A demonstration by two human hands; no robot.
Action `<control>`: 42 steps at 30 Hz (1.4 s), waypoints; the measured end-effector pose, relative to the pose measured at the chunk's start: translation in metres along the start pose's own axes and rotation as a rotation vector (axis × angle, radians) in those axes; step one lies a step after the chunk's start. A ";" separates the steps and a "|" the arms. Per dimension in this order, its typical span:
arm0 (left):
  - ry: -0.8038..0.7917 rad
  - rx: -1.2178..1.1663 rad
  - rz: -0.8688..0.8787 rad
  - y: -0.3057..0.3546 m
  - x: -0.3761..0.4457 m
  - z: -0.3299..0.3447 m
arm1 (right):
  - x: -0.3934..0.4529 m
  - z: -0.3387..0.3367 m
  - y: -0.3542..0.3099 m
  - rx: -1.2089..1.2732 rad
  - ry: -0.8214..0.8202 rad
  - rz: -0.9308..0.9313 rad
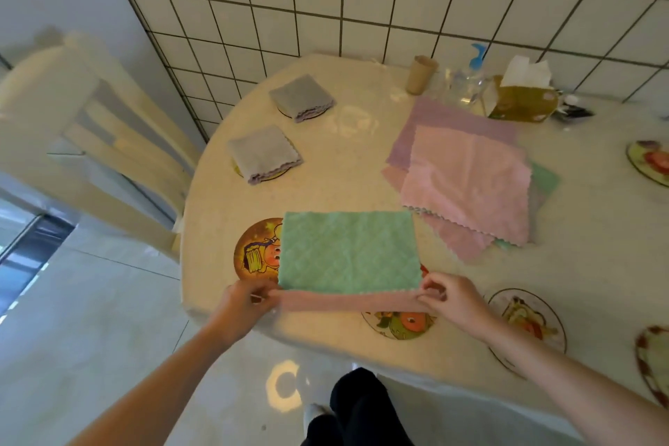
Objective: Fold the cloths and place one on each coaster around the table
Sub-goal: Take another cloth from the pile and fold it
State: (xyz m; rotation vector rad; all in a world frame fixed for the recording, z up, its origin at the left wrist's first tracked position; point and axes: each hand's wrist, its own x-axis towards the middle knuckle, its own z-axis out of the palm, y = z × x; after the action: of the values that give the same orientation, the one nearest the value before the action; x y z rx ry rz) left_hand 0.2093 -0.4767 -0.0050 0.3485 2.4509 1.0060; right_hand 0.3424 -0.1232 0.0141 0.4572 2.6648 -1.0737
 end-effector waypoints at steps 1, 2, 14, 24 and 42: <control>0.037 -0.080 -0.041 0.004 0.008 -0.005 | 0.008 -0.006 -0.004 0.010 0.037 0.003; 0.068 -0.150 -0.082 0.011 0.018 -0.009 | 0.017 -0.011 -0.008 0.007 0.073 0.000; 0.224 -0.219 -0.317 0.037 0.132 -0.010 | 0.138 -0.034 -0.007 0.017 0.180 0.130; 0.219 -0.061 -0.392 0.038 0.162 -0.008 | 0.174 -0.032 0.002 -0.105 0.069 0.167; 0.245 0.062 -0.351 0.043 0.167 0.000 | 0.182 -0.021 -0.006 -0.299 0.083 0.242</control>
State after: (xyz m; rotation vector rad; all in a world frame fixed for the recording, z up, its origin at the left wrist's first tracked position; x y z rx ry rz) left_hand 0.0676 -0.3803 -0.0279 -0.1947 2.6383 0.8631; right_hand 0.1695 -0.0766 -0.0269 0.7499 2.6894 -0.5889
